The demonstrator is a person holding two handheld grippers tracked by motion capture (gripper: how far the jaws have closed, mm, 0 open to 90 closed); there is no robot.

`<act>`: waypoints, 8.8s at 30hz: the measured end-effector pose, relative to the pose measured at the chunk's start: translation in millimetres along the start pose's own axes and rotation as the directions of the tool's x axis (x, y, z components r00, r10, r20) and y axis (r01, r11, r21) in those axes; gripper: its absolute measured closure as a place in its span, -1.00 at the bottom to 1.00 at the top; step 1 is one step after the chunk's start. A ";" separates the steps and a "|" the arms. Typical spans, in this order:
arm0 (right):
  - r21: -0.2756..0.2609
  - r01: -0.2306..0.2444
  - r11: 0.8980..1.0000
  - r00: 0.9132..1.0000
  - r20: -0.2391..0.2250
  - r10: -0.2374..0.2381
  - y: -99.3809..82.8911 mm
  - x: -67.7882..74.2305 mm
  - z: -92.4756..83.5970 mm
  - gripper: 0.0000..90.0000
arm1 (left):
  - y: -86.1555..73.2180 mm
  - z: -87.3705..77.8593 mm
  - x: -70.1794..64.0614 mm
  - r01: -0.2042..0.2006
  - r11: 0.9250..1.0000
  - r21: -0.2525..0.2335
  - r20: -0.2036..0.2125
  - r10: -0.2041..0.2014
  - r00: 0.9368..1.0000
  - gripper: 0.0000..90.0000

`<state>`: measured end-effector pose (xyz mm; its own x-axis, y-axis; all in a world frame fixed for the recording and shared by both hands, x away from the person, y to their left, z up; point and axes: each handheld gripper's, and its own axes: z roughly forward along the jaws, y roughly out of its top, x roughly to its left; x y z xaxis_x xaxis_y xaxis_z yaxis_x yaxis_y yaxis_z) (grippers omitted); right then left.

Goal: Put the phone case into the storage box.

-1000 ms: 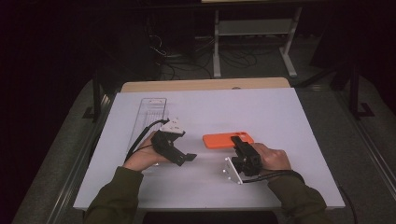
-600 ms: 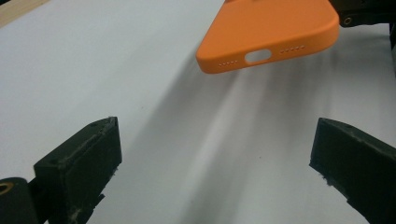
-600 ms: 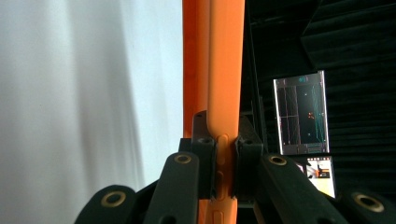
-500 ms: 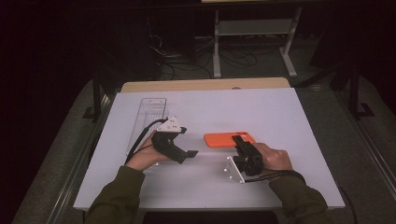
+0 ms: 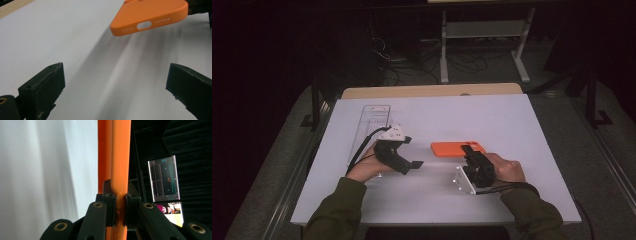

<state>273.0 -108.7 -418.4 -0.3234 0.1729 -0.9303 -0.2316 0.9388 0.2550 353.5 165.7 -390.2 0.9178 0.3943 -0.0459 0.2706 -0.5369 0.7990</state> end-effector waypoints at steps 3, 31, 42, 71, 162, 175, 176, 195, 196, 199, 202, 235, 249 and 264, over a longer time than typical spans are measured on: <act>-0.001 -0.010 1.000 1.000 -0.005 0.010 0.0 0.3 0.0 0.79 | -0.2 0.7 0.2 -0.004 1.000 0.005 0.008 0.004 1.000 -0.97; 0.002 -0.170 0.985 0.983 -0.065 0.170 -2.9 -5.2 0.8 0.79 | -0.5 2.0 -0.2 0.011 1.000 -0.002 0.013 -0.011 1.000 -0.97; 0.010 -0.206 0.978 0.974 -0.089 0.206 -4.4 -7.0 1.5 0.79 | -0.6 2.0 -0.8 0.019 1.000 -0.001 0.014 -0.019 1.000 -0.97; 0.048 -0.440 0.897 0.882 -0.162 0.442 -10.3 -15.7 3.4 0.79 | 1.4 0.0 -0.4 -0.008 1.000 0.000 -0.018 0.008 1.000 -0.97; 0.191 -0.893 0.408 0.348 -0.282 0.894 -47.8 -37.2 15.1 0.78 | 13.9 8.3 0.8 0.126 0.991 0.044 0.028 -0.127 0.991 -0.97; 0.188 -0.890 0.415 0.354 -0.290 0.889 -42.2 -34.1 15.1 0.78 | 21.4 9.7 -8.8 0.152 0.988 -0.015 0.046 -0.151 0.987 -0.97; 0.191 -0.892 0.410 0.348 -0.289 0.892 -40.9 -33.6 14.8 0.78 | 21.7 9.9 -9.3 0.157 0.987 -0.021 0.048 -0.156 0.987 -0.97; 0.192 -0.882 0.430 0.366 -0.295 0.883 -26.3 -27.5 15.4 0.78 | 30.6 11.0 -5.5 0.213 0.971 -0.111 -0.019 -0.217 0.976 -0.96; 0.181 -0.879 0.441 0.378 -0.296 0.877 -26.1 -27.5 16.1 0.78 | 31.1 11.6 -5.6 0.215 0.970 -0.116 -0.025 -0.220 0.975 -0.96; 0.186 -0.879 0.438 0.376 -0.294 0.879 -23.9 -26.7 15.8 0.78 | 32.8 12.9 -5.8 0.239 0.964 -0.120 -0.013 -0.242 0.970 -0.96; 0.189 -0.878 0.440 0.375 -0.299 0.877 -21.8 -26.0 15.6 0.78 | 34.7 14.2 -6.6 0.232 0.965 -0.121 -0.018 -0.236 0.972 -0.96; 0.179 -0.894 0.411 0.331 -0.356 0.874 -2.5 -20.3 12.8 0.78 | 46.4 35.7 -16.2 0.232 0.950 -0.210 -0.025 -0.243 0.970 -1.00; 0.175 -0.898 0.403 0.320 -0.366 0.874 3.6 -17.8 14.4 0.78 | 48.4 40.7 -18.8 0.261 0.938 -0.228 -0.013 -0.271 0.962 -1.00; 0.166 -0.897 0.409 0.326 -0.375 0.868 12.7 -12.4 14.7 0.78 | 48.1 45.6 -22.5 0.302 0.921 -0.245 0.013 -0.309 0.951 -1.00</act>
<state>287.5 -94.5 -407.4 -0.6506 0.7592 0.0170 0.3478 0.2780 0.8954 359.2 97.0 -378.1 0.7932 0.5309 -0.2983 0.4559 -0.1929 0.8689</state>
